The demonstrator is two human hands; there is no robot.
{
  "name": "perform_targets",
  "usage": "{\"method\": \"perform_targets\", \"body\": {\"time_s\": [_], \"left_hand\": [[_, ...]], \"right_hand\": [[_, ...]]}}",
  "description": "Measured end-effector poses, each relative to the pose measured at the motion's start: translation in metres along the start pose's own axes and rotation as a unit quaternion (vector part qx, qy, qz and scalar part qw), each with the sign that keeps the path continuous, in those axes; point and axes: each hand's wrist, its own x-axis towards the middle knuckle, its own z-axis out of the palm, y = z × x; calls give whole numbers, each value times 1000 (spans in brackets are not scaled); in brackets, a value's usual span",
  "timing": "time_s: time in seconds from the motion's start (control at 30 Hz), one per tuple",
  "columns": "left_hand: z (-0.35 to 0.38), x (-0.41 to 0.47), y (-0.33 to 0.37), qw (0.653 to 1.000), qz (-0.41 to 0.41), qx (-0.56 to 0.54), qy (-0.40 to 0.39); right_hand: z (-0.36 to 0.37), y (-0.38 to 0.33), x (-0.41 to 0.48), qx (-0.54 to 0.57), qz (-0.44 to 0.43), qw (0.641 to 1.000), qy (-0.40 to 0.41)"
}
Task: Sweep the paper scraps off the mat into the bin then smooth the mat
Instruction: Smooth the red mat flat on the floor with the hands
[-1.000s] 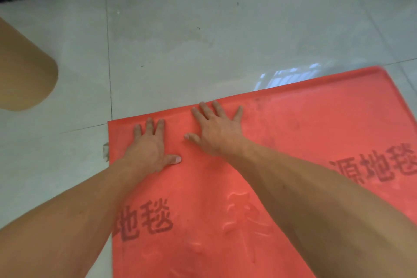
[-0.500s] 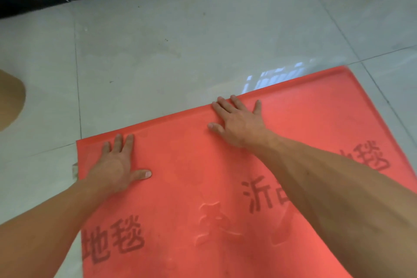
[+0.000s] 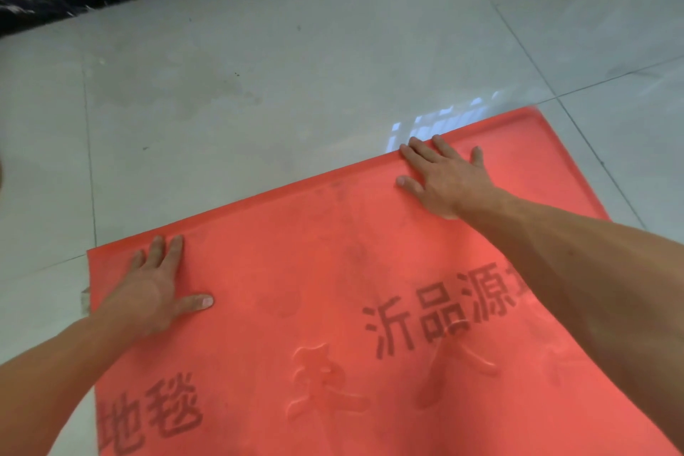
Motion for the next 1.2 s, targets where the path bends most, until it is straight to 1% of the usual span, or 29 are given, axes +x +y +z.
{"method": "perform_targets", "body": {"time_s": [0.4, 0.5, 0.6, 0.8, 1.0, 1.2], "left_hand": [[0, 1, 2, 1000, -9, 11, 1], [-1, 1, 4, 1000, -14, 23, -10], [-1, 2, 4, 1000, -13, 17, -9], [-2, 0, 5, 1000, -12, 7, -7], [-2, 0, 4, 1000, -7, 9, 1], [-1, -1, 4, 1000, -10, 16, -2]], "right_hand": [[2, 31, 3, 19, 34, 999, 28], [0, 42, 6, 49, 57, 996, 41], [-3, 60, 6, 32, 87, 995, 44], [-10, 104, 5, 37, 153, 987, 30], [-10, 112, 13, 82, 204, 975, 42], [-8, 108, 19, 108, 241, 964, 38]]}}
